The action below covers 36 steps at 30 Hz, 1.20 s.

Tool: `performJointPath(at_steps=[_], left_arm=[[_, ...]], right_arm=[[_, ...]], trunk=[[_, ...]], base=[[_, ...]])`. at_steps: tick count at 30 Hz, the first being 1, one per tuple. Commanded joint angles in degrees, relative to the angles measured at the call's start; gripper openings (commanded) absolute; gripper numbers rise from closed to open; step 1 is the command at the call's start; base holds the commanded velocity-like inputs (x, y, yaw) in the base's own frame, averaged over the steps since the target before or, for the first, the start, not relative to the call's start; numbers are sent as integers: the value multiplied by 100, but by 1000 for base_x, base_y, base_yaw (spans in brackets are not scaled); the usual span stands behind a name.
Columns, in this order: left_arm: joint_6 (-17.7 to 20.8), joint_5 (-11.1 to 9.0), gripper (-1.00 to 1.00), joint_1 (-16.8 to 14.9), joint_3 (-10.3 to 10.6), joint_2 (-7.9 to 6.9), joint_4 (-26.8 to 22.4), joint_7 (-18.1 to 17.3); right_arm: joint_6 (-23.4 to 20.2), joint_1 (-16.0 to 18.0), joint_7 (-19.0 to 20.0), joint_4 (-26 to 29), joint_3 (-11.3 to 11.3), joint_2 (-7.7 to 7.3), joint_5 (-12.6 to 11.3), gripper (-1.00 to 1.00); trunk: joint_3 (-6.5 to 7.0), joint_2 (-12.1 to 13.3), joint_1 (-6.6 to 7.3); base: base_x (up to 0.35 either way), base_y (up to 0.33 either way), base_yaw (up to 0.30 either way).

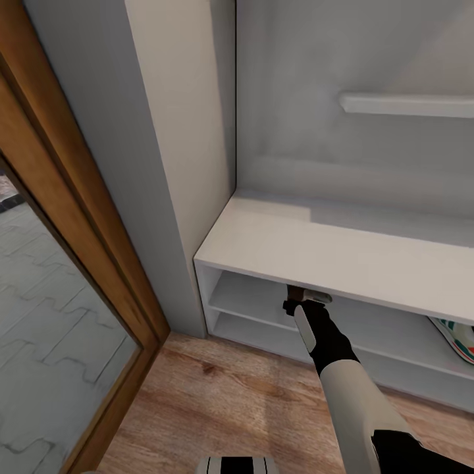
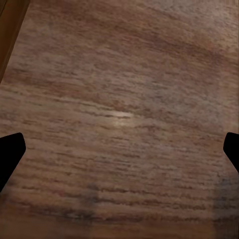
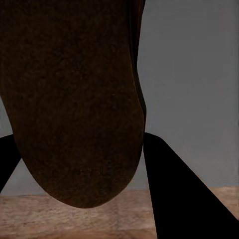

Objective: Pick up the two gym shoes and the two sandals from the corridor floor and place them onto the hallstand (shoe rack) in the corridor, making sure they are on the rack and not on the floor. Arrange them so the two gym shoes are next to each other and the two sandals are next to each other.

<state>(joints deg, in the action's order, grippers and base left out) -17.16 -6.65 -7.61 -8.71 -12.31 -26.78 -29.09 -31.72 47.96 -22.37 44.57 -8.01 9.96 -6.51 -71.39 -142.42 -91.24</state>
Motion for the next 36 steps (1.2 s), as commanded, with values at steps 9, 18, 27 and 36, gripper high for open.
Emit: performJointPath(at_steps=[9, 18, 27, 36], left_arm=[[11, -47, 100, -3, -14, 1, 6, -53], [11, -53, 100, -3, -10, 1, 6, -53], [11, -52, 100, -3, -8, 1, 6, -53], [11, -52, 100, -3, -8, 1, 6, -53]], right_arm=[[-9, 2, -49, 5, -4, 4, -78, 100], [-8, 2, -49, 3, 1, 4, -78, 100], [-8, 2, -49, 0, 3, 4, -78, 100], [-3, 2, -49, -33, 8, 4, -78, 100]], trunk=[[-4, -2, 0], [-4, -2, 0], [-4, -2, 0], [-4, -2, 0]], base=[[10, 0, 0], [-189, 0, 0], [-326, 0, 0], [-335, 0, 0]])
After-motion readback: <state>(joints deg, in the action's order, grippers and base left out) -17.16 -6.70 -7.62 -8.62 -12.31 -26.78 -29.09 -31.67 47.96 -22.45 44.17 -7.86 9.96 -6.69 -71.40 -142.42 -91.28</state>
